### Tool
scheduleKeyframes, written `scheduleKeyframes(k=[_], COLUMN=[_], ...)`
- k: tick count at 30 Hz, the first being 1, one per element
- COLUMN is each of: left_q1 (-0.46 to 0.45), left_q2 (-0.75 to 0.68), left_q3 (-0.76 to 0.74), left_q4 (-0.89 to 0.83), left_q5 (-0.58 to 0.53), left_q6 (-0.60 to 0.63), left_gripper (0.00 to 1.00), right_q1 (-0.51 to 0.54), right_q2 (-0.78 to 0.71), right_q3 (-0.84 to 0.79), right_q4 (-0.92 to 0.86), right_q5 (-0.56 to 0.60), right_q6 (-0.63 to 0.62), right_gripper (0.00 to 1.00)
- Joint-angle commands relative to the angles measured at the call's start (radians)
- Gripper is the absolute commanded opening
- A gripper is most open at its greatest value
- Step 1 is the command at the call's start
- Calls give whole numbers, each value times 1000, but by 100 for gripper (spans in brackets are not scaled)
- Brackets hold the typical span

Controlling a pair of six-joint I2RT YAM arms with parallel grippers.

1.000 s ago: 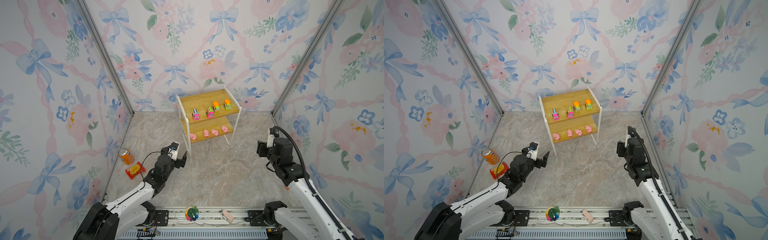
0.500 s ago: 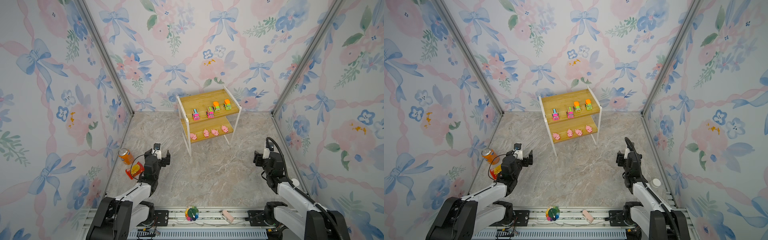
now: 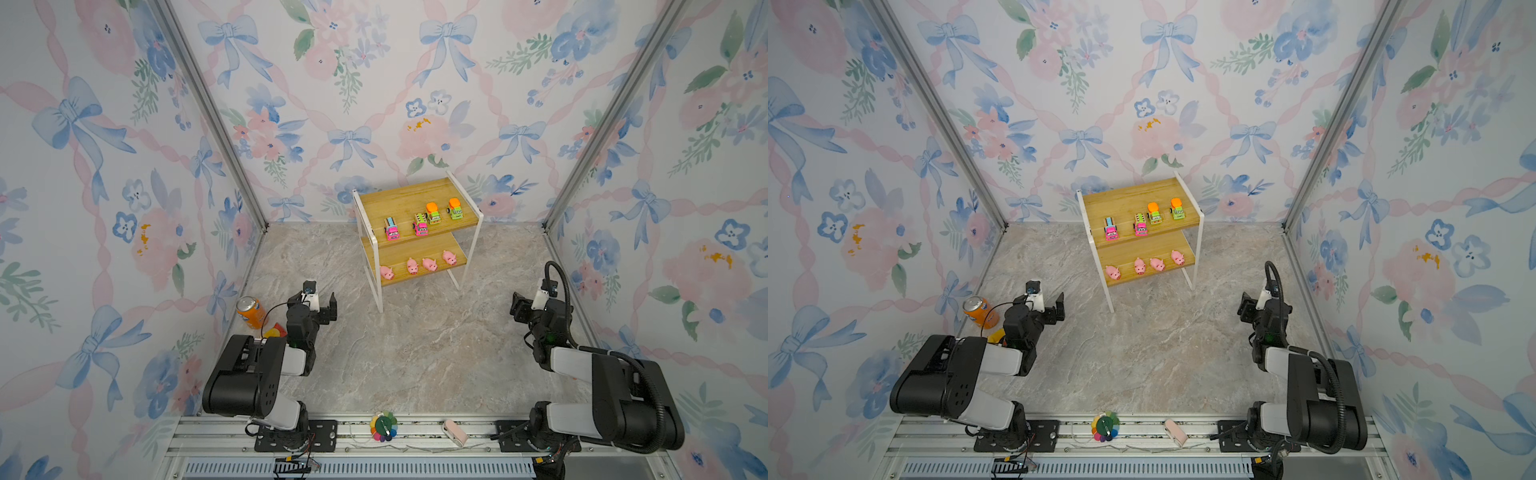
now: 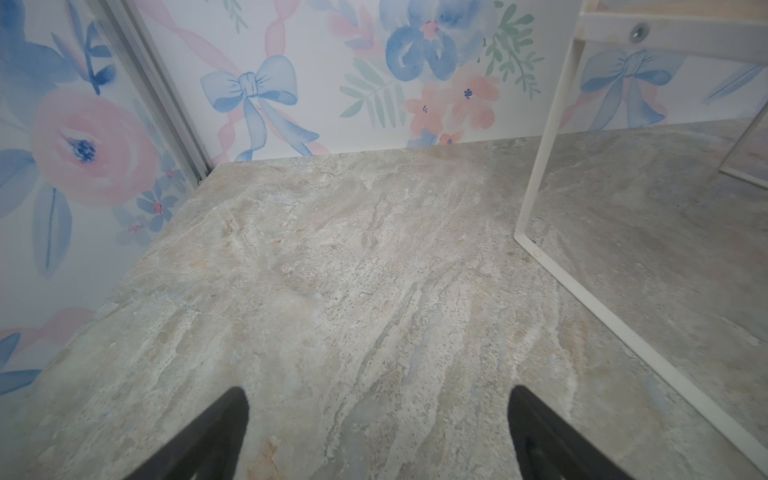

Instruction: Place and organize the plastic toys onto the shelf

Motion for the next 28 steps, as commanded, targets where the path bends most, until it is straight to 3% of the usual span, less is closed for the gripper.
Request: scheduleKeyframes(k=[1, 4, 6, 7, 11, 17, 28], left_q1=[18, 32, 35, 36, 37, 38, 37], left_q2=[11, 19, 20, 21, 21, 19, 15], left_q3=[9, 17, 18, 18, 19, 17, 17], left_q4=[70, 70, 66, 67, 66, 65, 67], left_q5=[17, 20, 19, 19, 20, 20, 19], left_q6=[-14, -30, -33, -34, -36, -38, -38], left_gripper=[98, 98, 98, 98, 98, 98, 98], right_q1=[-12, 60, 186, 186, 156, 165, 165], right_q2=[45, 56, 161, 147, 150, 143, 143], right_q3=[42, 49, 59, 38, 71, 77, 79], right_q4=[98, 79, 183, 185, 129, 107, 105], right_q5=[-98, -73, -23, 25, -27, 4, 5], right_q6=[23, -65, -184, -187, -156, -161, -161], right_gripper=[69, 70, 72, 76, 84, 97, 97])
